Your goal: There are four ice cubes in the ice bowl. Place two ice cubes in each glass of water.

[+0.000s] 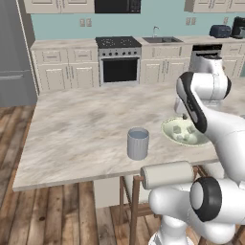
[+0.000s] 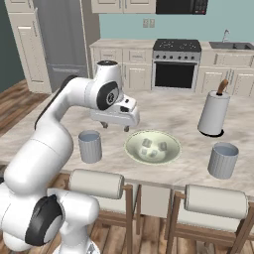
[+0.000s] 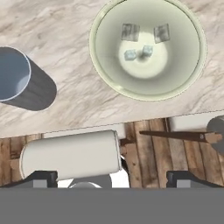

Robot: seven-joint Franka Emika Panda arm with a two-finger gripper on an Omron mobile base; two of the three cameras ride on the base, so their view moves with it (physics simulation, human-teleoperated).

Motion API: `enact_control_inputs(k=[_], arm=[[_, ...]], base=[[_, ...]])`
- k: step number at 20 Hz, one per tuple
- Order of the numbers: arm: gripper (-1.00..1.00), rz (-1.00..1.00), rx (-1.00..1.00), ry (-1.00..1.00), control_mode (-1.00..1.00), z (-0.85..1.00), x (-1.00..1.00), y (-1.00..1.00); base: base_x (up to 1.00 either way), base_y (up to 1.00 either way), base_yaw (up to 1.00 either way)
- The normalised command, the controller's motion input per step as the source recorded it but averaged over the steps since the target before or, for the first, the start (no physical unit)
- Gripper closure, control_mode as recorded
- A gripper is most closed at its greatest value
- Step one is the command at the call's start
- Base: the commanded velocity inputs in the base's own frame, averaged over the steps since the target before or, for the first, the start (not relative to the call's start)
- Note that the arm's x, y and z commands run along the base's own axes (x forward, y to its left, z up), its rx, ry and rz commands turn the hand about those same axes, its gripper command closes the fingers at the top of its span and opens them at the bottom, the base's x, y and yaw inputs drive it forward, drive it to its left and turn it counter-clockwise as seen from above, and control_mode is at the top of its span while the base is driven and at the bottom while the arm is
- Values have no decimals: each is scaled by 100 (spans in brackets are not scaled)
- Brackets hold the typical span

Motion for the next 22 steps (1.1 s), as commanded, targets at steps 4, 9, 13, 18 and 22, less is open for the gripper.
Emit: enact_control_inputs(k=[4, 9, 13, 18, 22], arm=[[-100, -7, -1, 4, -100, -24, 0, -33], [-100, -8, 0, 3, -100, -25, 0, -34], [-100, -8, 0, 3, -100, -24, 0, -32], [-100, -6, 0, 1, -100, -22, 0, -26], [-100, -4, 0, 0, -100, -21, 0, -15]], base=[[0, 0, 0], [0, 0, 0], [0, 0, 0], [0, 0, 0], [0, 0, 0]])
